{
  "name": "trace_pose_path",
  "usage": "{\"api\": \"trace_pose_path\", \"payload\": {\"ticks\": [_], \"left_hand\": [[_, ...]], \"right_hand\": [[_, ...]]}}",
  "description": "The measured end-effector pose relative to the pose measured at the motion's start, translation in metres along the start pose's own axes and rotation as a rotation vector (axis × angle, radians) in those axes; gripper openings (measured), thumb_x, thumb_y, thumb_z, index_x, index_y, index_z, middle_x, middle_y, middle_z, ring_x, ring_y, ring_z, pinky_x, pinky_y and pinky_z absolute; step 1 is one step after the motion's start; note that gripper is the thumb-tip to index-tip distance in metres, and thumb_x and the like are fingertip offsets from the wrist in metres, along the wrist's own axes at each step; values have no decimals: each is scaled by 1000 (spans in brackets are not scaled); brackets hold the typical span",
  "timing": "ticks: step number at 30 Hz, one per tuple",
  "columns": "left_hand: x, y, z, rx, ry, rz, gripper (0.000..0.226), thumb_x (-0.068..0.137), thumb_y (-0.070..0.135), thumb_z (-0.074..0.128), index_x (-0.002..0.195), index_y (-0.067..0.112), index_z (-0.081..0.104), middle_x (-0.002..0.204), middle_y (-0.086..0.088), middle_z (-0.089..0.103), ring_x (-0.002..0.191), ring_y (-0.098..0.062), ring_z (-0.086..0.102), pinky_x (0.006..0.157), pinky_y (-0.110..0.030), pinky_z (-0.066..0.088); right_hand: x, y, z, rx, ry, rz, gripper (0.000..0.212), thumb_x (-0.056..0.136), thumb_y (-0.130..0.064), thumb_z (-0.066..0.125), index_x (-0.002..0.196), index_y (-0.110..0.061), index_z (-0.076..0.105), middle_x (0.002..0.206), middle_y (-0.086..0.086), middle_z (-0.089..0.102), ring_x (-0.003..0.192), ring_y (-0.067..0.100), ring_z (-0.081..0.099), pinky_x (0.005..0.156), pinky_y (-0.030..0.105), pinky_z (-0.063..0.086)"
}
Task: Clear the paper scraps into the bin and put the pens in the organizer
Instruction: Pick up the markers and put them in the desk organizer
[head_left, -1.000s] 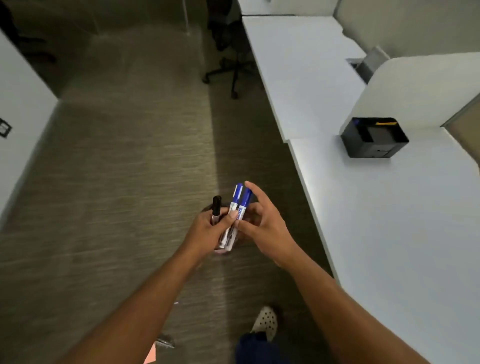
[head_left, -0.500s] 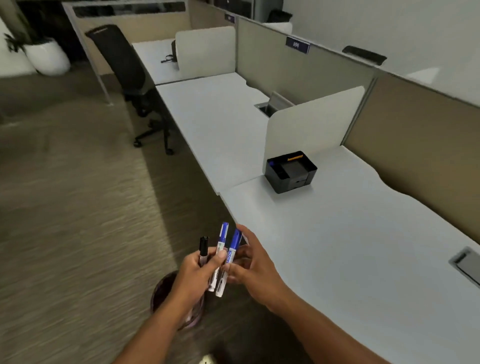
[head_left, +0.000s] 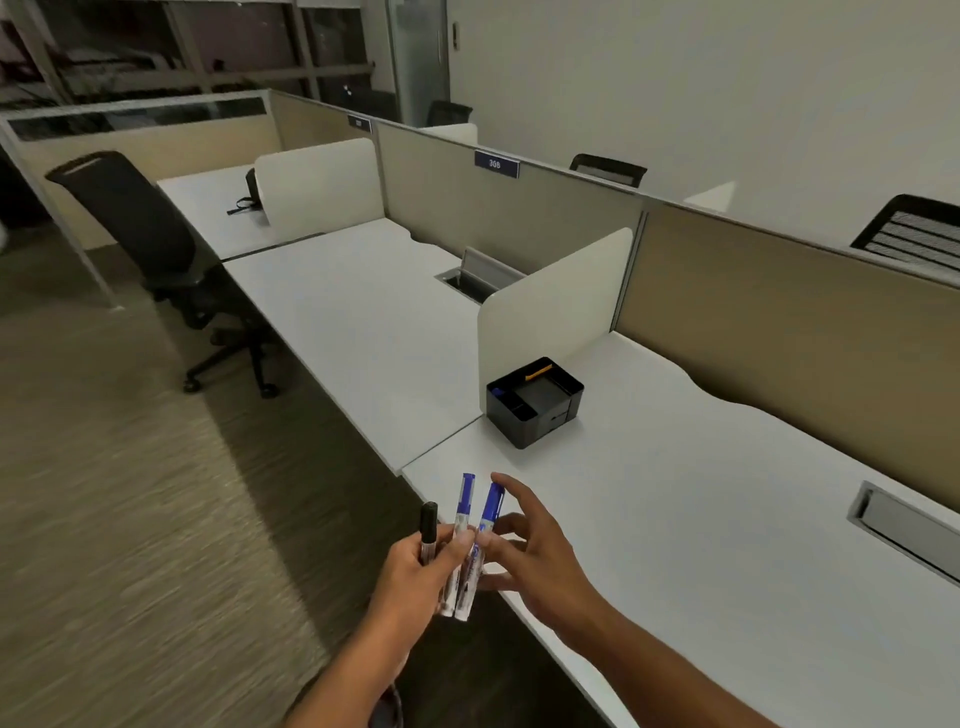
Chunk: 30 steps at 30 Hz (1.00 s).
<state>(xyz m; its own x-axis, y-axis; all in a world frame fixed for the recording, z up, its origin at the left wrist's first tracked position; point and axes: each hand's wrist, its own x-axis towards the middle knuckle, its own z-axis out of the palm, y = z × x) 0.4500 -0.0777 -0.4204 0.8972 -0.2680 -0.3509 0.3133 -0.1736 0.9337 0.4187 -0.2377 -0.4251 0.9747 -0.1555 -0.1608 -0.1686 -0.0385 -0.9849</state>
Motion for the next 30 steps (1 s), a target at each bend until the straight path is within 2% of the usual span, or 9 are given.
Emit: {"api": "trace_pose_path", "payload": {"ticks": [7, 11, 13, 16, 19, 20, 22, 26, 30], "left_hand": [[53, 5, -2, -21, 96, -107, 47, 74, 66, 68, 104, 32, 76, 86, 7, 79, 92, -17, 71, 68, -30, 50], [80, 9, -8, 15, 136, -139, 49, 71, 69, 68, 99, 29, 77, 74, 8, 76, 74, -9, 71, 66, -28, 48], [91, 11, -13, 34, 139, -147, 50, 70, 70, 68, 96, 29, 77, 72, 7, 76, 65, -6, 69, 66, -27, 48], [105, 12, -20, 24, 153, -159, 44, 72, 69, 69, 93, 32, 79, 69, 1, 73, 63, -12, 63, 64, -29, 47], [116, 12, -25, 39, 200, -162, 39, 78, 65, 69, 97, 32, 79, 72, -3, 73, 62, -12, 63, 62, -29, 47], [119, 12, -26, 50, 224, -168, 38, 78, 64, 69, 96, 33, 79, 73, -4, 74, 63, -12, 65, 63, -29, 48], [122, 13, -26, 63, 253, -187, 38, 77, 63, 69, 97, 32, 79, 74, -2, 76, 67, -14, 68, 63, -29, 49], [129, 13, -25, 58, 274, -225, 46, 73, 61, 68, 103, 27, 77, 75, -5, 76, 75, -20, 69, 67, -31, 48], [134, 9, -20, 41, 284, -247, 47, 73, 61, 68, 105, 26, 78, 76, -6, 74, 77, -21, 68, 72, -35, 49]], "right_hand": [[69, 10, -14, 37, 132, 30, 55, 95, -22, 74, 130, -54, 46, 120, -9, 63, 94, 23, 77, 74, 31, 66], [122, 22, -32, 62, 250, 58, 43, 96, -18, 72, 122, -48, 55, 113, 3, 68, 90, 24, 77, 70, 31, 66], [153, 25, -48, 38, 316, 43, 42, 96, -16, 73, 121, -46, 56, 110, 3, 70, 90, 21, 77, 68, 26, 64], [202, 23, -76, -31, 374, -14, 43, 95, -16, 74, 127, -39, 56, 104, -4, 74, 90, 10, 76, 73, 19, 61], [258, 12, -97, -167, 421, -61, 25, 92, -18, 75, 105, -36, 64, 93, -13, 74, 85, -5, 72, 76, 17, 57], [277, 9, -102, -207, 420, -76, 20, 91, -17, 75, 98, -33, 65, 90, -13, 74, 85, -3, 72, 77, 21, 57], [311, 2, -106, -265, 402, -113, 15, 91, -14, 73, 101, -23, 65, 92, -8, 73, 88, 5, 71, 80, 25, 57], [359, -6, -101, -367, 316, -176, 26, 97, -15, 67, 120, -25, 59, 93, -11, 65, 84, 4, 66, 65, 16, 53], [388, 0, -92, -504, 207, -238, 27, 101, -4, 60, 127, -11, 65, 87, -10, 65, 92, 15, 66, 85, 28, 58]]}}
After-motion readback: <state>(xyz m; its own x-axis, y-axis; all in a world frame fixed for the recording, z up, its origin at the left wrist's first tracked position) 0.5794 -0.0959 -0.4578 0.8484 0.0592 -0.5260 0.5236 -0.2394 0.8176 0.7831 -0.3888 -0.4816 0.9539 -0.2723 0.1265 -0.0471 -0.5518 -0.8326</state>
